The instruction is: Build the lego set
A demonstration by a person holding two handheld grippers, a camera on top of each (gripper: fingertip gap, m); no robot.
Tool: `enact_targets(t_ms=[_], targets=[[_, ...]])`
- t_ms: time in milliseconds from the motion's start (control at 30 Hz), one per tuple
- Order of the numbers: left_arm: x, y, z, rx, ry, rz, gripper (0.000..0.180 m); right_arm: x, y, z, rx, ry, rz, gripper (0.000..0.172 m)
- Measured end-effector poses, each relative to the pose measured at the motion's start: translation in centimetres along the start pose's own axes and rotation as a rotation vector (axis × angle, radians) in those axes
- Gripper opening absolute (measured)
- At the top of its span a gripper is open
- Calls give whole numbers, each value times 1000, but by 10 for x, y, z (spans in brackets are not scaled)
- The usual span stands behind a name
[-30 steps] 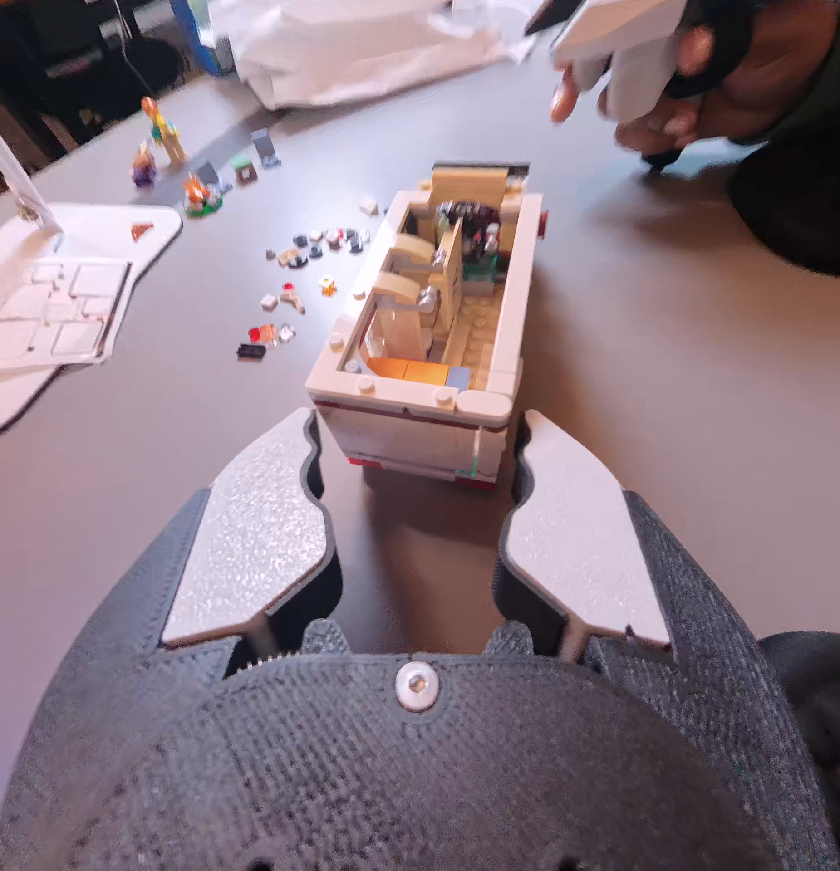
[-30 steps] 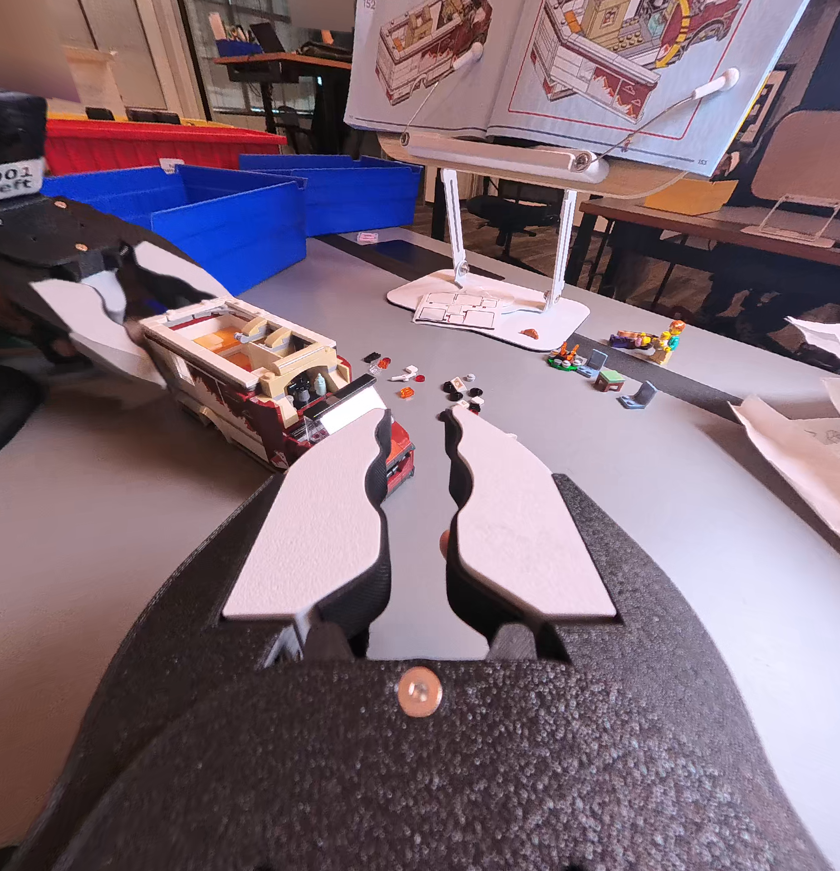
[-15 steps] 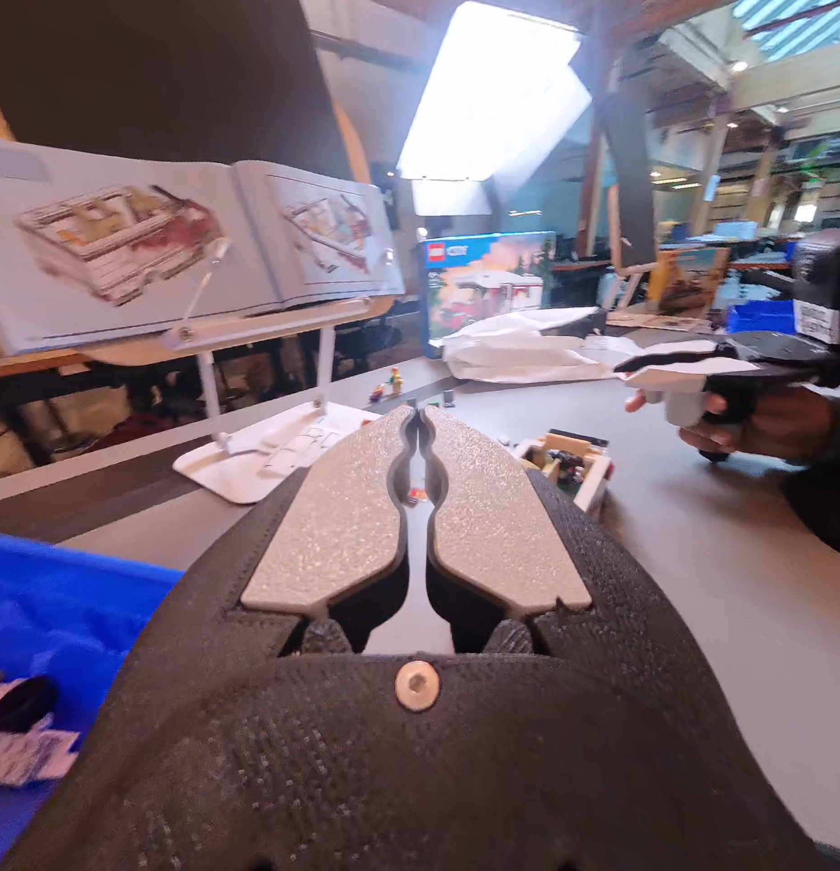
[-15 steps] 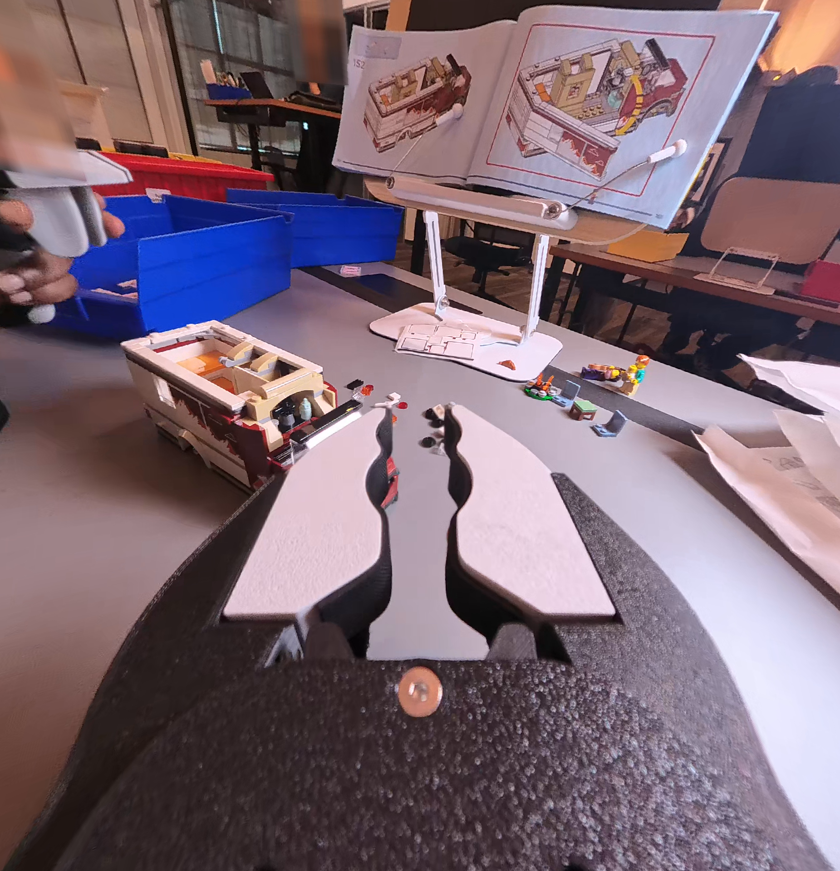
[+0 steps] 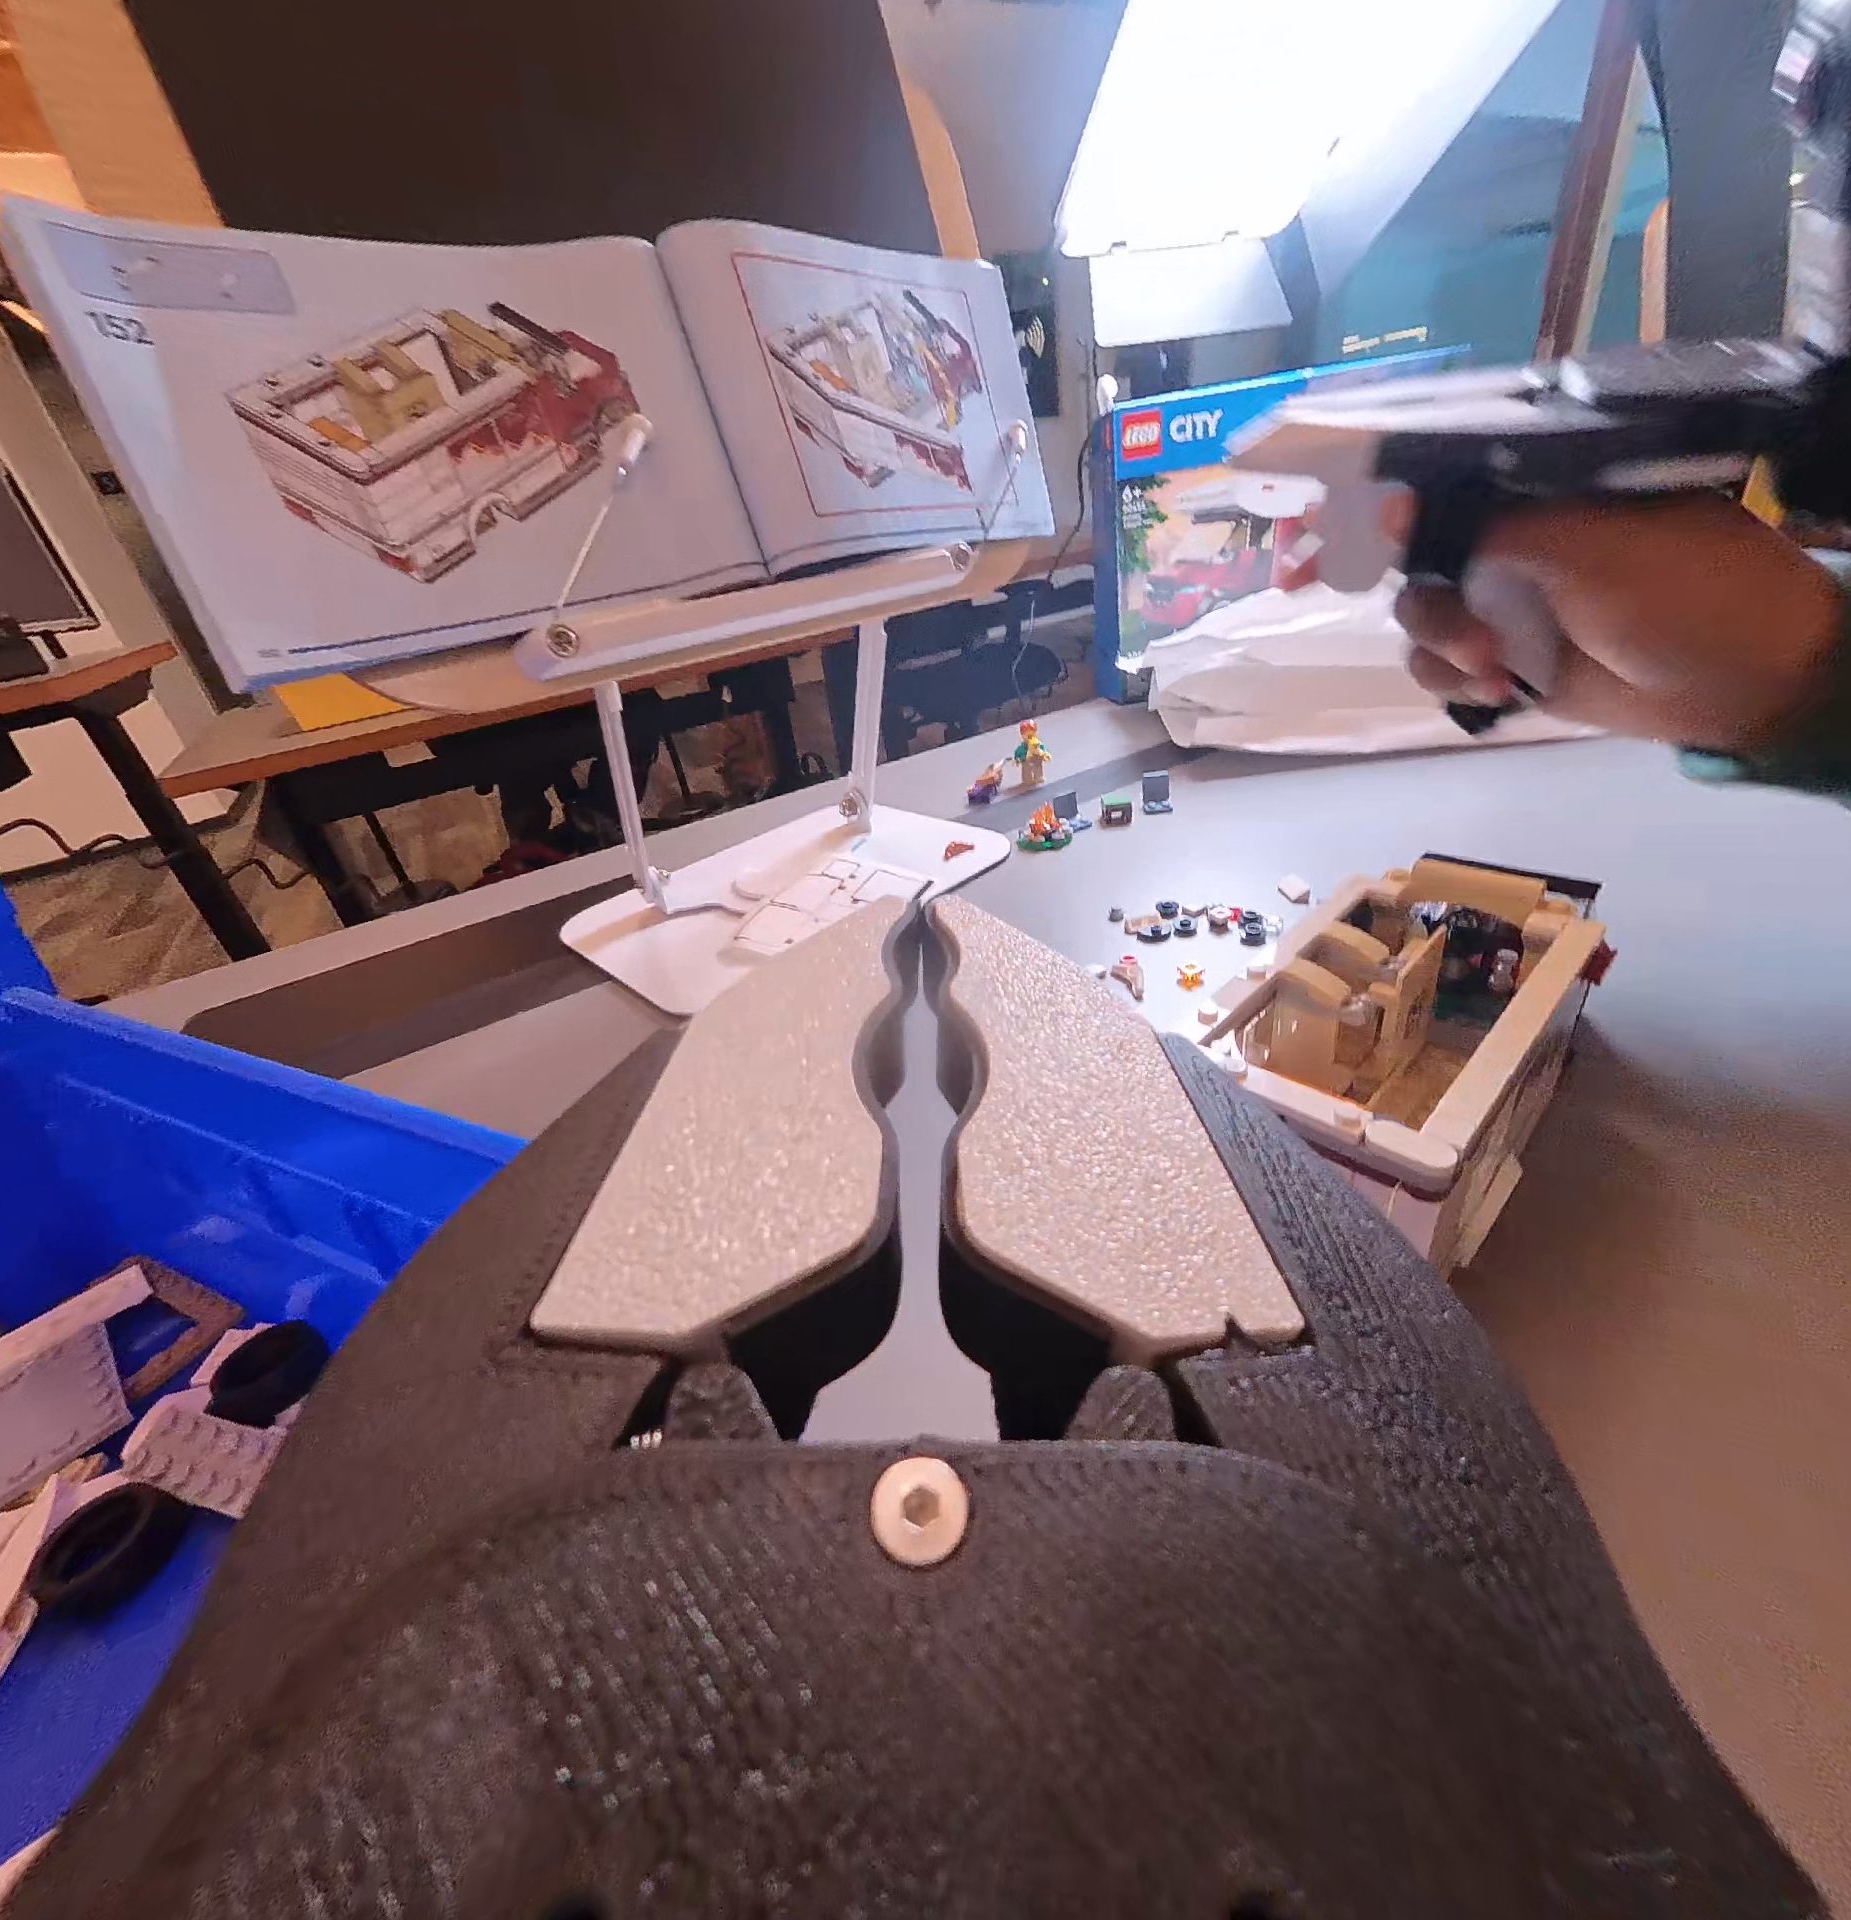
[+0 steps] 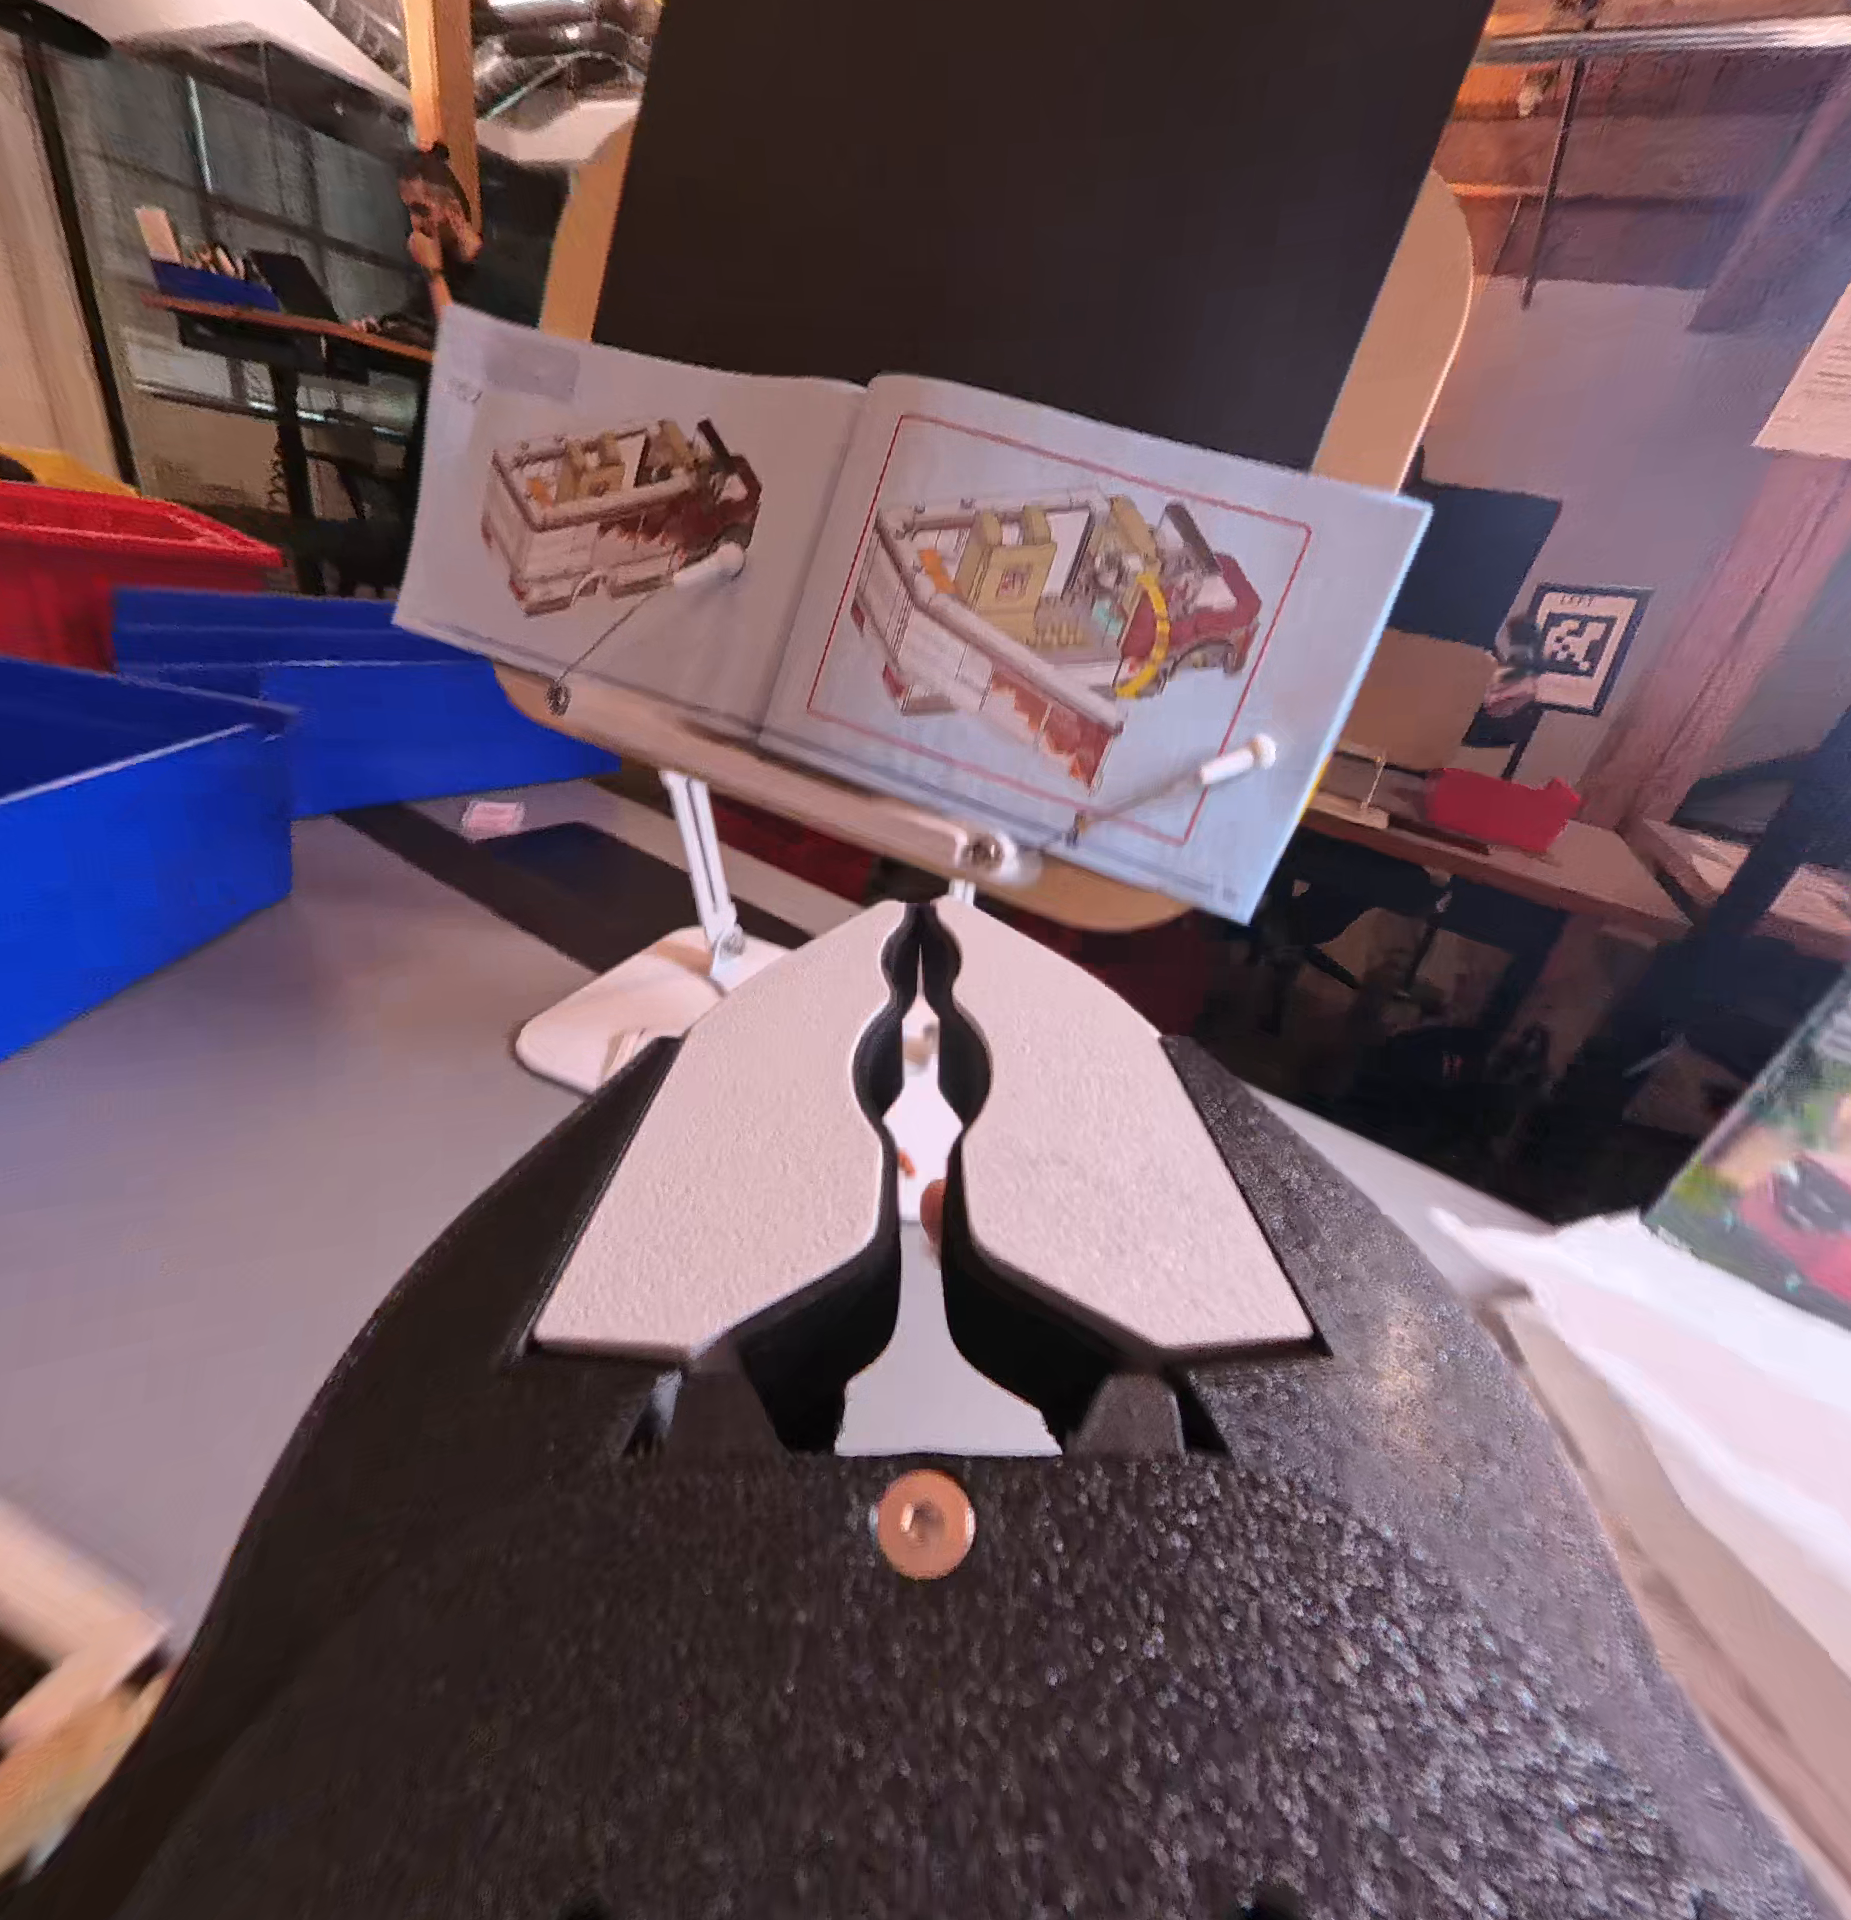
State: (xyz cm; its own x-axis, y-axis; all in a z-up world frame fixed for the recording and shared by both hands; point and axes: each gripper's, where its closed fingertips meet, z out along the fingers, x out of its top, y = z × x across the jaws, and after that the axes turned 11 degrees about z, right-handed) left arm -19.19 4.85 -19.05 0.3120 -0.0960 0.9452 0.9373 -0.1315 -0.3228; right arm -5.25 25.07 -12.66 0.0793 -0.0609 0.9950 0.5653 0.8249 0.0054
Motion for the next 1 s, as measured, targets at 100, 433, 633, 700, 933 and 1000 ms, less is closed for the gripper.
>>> enact_targets(t_ms=[100, 433, 633, 700, 933, 1000], targets=[[-7, 5, 2, -9, -25, 51, 0, 16, 7, 52, -2, 54, -78, 0], [-13, 11, 5, -55, -39, 34, 0, 5, 37, 122, -101, -7, -9, 1], [-10, 9, 3, -43, -32, 37, 0, 4, 26, 122, -79, -4, -19, 1], [-9, 9, 3, -42, -30, 38, 0, 5, 23, 122, -71, -8, -21, 2], [-3, 33, 3, -189, 28, 35, 0, 4, 13, 103, -18, -22, -23, 2], [4, 41, 1, -240, 65, 41, 17, 8, -3, 82, 82, -23, -21, 2]])
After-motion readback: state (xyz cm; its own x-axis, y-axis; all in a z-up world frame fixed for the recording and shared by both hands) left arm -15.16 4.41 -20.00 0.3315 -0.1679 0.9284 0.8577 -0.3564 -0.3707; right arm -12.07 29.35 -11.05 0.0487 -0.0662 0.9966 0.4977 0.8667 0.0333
